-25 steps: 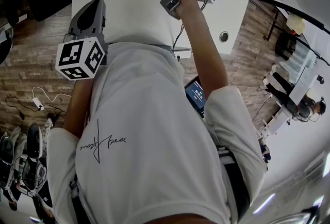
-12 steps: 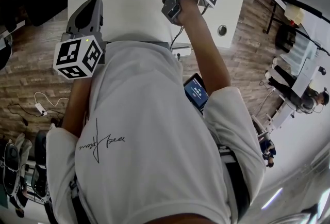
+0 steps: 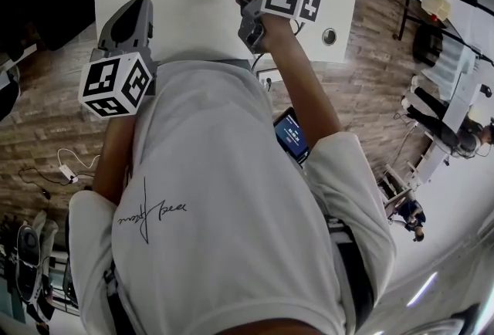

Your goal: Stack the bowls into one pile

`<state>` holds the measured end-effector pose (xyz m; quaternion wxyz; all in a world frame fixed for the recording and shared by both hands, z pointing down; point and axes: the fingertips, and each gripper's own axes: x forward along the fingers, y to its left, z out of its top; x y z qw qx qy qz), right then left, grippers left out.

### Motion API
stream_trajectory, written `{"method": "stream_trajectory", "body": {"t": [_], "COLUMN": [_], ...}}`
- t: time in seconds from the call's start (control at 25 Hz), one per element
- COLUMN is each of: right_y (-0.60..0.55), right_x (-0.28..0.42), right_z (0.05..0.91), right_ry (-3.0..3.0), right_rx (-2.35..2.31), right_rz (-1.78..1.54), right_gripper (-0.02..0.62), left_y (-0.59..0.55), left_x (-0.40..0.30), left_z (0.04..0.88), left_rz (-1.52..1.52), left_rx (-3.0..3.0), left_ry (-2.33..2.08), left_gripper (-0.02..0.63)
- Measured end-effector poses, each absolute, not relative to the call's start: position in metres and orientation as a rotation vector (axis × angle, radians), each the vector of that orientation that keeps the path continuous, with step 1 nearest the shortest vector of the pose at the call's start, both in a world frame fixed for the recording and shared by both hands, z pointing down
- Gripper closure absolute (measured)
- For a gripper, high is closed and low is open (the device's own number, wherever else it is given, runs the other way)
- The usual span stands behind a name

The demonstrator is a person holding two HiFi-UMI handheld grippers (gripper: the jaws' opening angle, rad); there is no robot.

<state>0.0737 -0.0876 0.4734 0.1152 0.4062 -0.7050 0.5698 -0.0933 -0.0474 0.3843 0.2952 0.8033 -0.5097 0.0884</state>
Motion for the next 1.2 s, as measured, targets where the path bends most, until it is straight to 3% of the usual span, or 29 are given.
{"method": "stream_trajectory", "body": {"t": [0.56, 1.2], "right_y": [-0.046, -0.025], "right_x": [0.07, 0.075], "right_z": [0.423, 0.397], "right_ry": [-2.293, -2.351], "right_rx": [1.075, 1.068], "right_rz": [1.154, 0.963], "right_gripper": [0.584, 0.586], "left_y": [-0.05, -0.041], "left_x": [-0.079, -0.08], "left_z": [0.375, 0.37], "left_rz": [0.246, 0.245], "left_rx": [2.218, 2.238], "left_ry": [-1.288, -1.289], "left_gripper": [0.603, 0.603]}}
